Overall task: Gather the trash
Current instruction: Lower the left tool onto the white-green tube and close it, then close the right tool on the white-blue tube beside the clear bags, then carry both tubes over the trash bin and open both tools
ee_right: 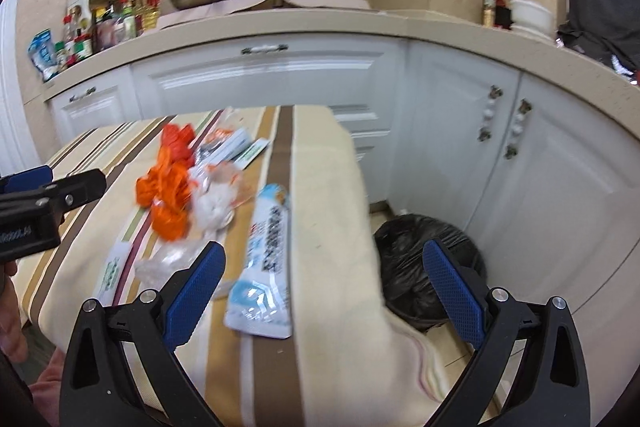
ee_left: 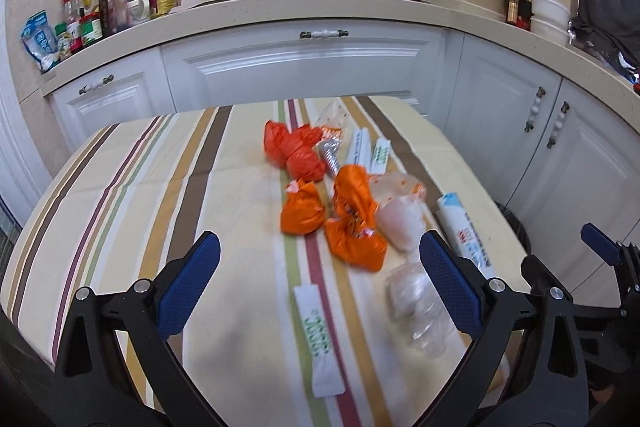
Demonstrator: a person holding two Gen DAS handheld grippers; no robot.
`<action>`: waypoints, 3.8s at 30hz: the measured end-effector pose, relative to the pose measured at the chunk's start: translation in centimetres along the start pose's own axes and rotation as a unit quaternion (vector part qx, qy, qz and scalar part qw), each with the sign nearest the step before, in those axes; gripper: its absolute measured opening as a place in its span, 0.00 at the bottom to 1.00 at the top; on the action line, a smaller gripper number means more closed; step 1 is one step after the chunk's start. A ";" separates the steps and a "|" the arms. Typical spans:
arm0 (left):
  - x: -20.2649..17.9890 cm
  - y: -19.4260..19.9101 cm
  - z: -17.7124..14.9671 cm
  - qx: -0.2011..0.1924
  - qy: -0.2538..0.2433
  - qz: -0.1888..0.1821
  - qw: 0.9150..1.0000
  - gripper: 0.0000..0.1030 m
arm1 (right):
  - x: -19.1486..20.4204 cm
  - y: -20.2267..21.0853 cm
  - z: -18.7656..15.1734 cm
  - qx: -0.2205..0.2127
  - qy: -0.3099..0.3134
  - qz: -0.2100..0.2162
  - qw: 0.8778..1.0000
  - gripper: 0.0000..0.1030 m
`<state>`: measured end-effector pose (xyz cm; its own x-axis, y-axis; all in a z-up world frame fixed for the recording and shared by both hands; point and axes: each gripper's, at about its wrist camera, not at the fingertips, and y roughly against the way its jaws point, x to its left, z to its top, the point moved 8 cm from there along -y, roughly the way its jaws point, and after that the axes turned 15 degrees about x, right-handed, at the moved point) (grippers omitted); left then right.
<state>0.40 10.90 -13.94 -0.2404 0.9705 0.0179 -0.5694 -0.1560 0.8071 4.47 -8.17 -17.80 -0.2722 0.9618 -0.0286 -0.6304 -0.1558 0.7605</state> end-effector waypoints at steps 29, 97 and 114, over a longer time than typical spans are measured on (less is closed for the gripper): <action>1.4 -6.4 -6.6 0.149 0.028 -0.021 0.988 0.46 | 2.1 -3.4 -1.4 0.046 0.002 0.043 0.998 0.63; -30.9 -13.1 8.3 0.053 -0.143 -0.095 0.984 0.16 | -21.6 -9.3 2.9 0.021 -0.144 -0.065 0.987 0.40; -34.1 -21.5 7.9 0.136 -0.134 -0.083 0.978 0.50 | -26.5 -16.5 0.7 0.071 -0.189 -0.052 0.978 0.52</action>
<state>27.08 -17.37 -27.28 0.0735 0.9973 -0.0023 -0.3441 0.0275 0.9385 22.53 -30.92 -29.12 0.0935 0.9895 0.1105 -0.5262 -0.0451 0.8491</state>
